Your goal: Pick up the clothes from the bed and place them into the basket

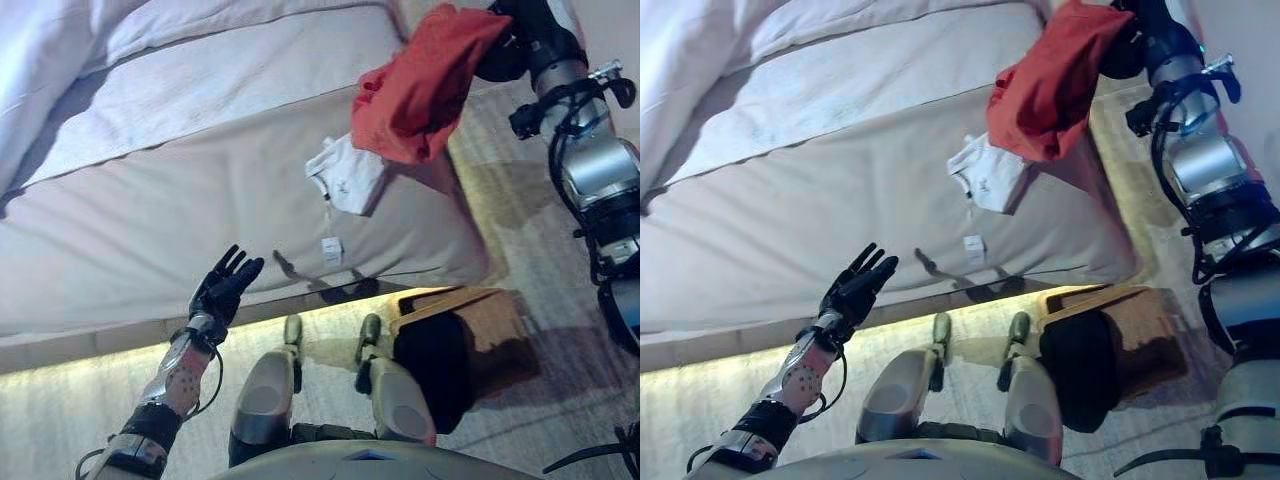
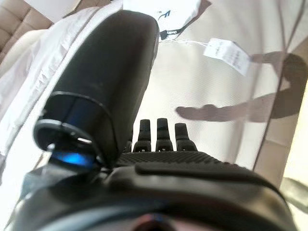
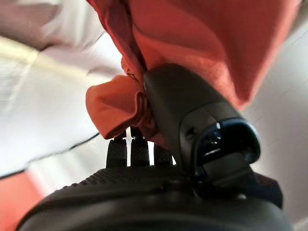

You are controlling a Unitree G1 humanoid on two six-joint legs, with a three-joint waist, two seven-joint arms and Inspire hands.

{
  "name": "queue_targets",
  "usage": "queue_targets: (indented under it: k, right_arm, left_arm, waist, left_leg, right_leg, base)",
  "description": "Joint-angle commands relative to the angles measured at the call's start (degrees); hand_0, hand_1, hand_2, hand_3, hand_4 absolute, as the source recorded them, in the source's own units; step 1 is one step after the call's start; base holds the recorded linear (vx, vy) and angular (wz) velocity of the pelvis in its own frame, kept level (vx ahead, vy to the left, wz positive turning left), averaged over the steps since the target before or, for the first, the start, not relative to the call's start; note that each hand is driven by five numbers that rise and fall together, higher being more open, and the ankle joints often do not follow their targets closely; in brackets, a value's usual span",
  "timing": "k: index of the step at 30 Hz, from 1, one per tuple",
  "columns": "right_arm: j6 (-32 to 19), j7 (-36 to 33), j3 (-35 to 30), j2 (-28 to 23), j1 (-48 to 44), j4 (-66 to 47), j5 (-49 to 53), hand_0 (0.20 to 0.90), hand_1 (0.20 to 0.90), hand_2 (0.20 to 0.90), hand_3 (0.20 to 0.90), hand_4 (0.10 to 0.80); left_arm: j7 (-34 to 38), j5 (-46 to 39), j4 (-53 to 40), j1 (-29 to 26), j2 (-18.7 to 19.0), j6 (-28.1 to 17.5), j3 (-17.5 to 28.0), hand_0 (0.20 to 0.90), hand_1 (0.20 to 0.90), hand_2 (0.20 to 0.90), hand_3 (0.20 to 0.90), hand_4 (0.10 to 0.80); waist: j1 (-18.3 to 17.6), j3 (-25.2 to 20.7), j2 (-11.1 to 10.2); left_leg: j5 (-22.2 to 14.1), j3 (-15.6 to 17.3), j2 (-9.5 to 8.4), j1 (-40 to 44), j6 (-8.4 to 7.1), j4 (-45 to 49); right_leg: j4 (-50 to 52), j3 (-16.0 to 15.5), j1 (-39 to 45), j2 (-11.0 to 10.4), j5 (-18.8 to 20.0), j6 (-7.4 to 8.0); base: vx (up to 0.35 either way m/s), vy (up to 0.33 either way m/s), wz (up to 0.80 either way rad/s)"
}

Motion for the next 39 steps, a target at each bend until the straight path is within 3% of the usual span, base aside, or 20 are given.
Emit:
queue_targets:
  k: [1, 4, 10, 15, 21, 26, 39]
  right_arm:
    - [-4.1, -0.7, -2.8, -8.1, 0.8, -2.0, 3.1, 0.300, 0.300, 0.300, 0.200, 0.100]
    - [-3.9, 0.9, -7.6, -9.1, 6.8, -1.8, 5.7, 0.300, 0.300, 0.300, 0.200, 0.100]
    - [-4.7, 0.6, -20.1, -9.6, 21.4, -3.0, 10.6, 0.300, 0.300, 0.300, 0.200, 0.100]
    - [-4.6, 3.6, -25.4, -8.0, 27.3, -3.6, 11.4, 0.300, 0.300, 0.300, 0.200, 0.100]
    - [-2.9, 9.5, -25.4, -6.1, 32.3, -4.5, 9.6, 0.300, 0.300, 0.300, 0.200, 0.100]
    - [-0.1, 14.0, -21.8, -2.5, 33.8, -1.7, 4.9, 0.300, 0.300, 0.300, 0.200, 0.100]
    - [-1.0, 13.7, -14.8, 6.8, 32.4, 18.5, -3.8, 0.300, 0.300, 0.300, 0.200, 0.100]
  left_arm:
    - [0.2, -0.4, 0.3, 4.4, -1.9, -2.4, -1.5, 0.900, 0.900, 0.900, 0.900, 0.800]
    - [0.9, -0.1, 0.9, 3.7, -2.6, -2.3, -1.1, 0.900, 0.900, 0.900, 0.900, 0.800]
    - [-0.1, 1.4, 3.7, 1.8, -3.4, -2.5, -1.4, 0.900, 0.900, 0.900, 0.900, 0.800]
    - [-1.2, 2.2, 7.0, -0.1, -4.2, -2.1, -1.0, 0.900, 0.900, 0.900, 0.900, 0.800]
    - [-1.5, 3.1, 7.9, -0.6, -5.3, -1.9, -0.8, 0.900, 0.900, 0.900, 0.900, 0.800]
    - [-1.5, 3.9, 8.1, -1.1, -5.8, -1.4, -0.6, 0.900, 0.900, 0.900, 0.900, 0.800]
    - [-3.2, 4.0, 9.5, -3.6, -5.2, -0.1, -0.9, 0.900, 0.900, 0.900, 0.900, 0.800]
  waist:
    - [-2.3, -12.3, 0.6]
    - [-4.0, -14.6, 0.4]
    - [-7.7, -16.7, 0.8]
    - [-10.2, -17.3, 1.1]
    - [-11.7, -17.7, 0.9]
    - [-12.0, -17.2, 0.8]
    - [-10.4, -15.0, 2.6]
  left_leg:
    - [-4.1, -1.4, -1.36, -1.7, 0.41, 4.2]
    - [-3.6, -2.6, -1.11, 0.5, 0.64, 0.7]
    - [-1.9, 0.1, 0.73, 2.8, 0.14, -4.0]
    - [-2.1, 1.9, 1.27, 3.7, -0.07, -4.9]
    - [-1.9, 3.5, 1.70, 4.4, -0.22, -5.7]
    - [-2.0, 4.6, 1.89, 4.0, -0.47, -5.1]
    - [-2.0, 4.1, 1.59, 3.3, -0.46, -4.8]
  right_leg:
    - [3.2, 1.5, 3.0, 0.8, -4.2, 1.51]
    - [2.1, 4.6, 3.5, 2.1, -3.8, 1.60]
    - [2.0, 6.0, 3.2, 3.4, -3.8, 1.60]
    - [1.8, 7.6, 2.8, 4.1, -3.9, 1.56]
    - [1.0, 8.7, 2.9, 4.8, -3.5, 1.51]
    - [0.4, 9.3, 2.4, 4.9, -2.9, 1.52]
    - [0.1, 8.3, 2.2, 4.4, -2.6, 1.61]
  base:
    - [0.034, -0.048, -0.45]
    - [0.014, -0.040, -0.48]
    - [-0.024, -0.050, -0.32]
    - [-0.032, -0.024, -0.31]
    - [-0.017, -0.018, -0.20]
    - [-0.028, -0.014, -0.08]
    - [-0.025, -0.007, -0.01]
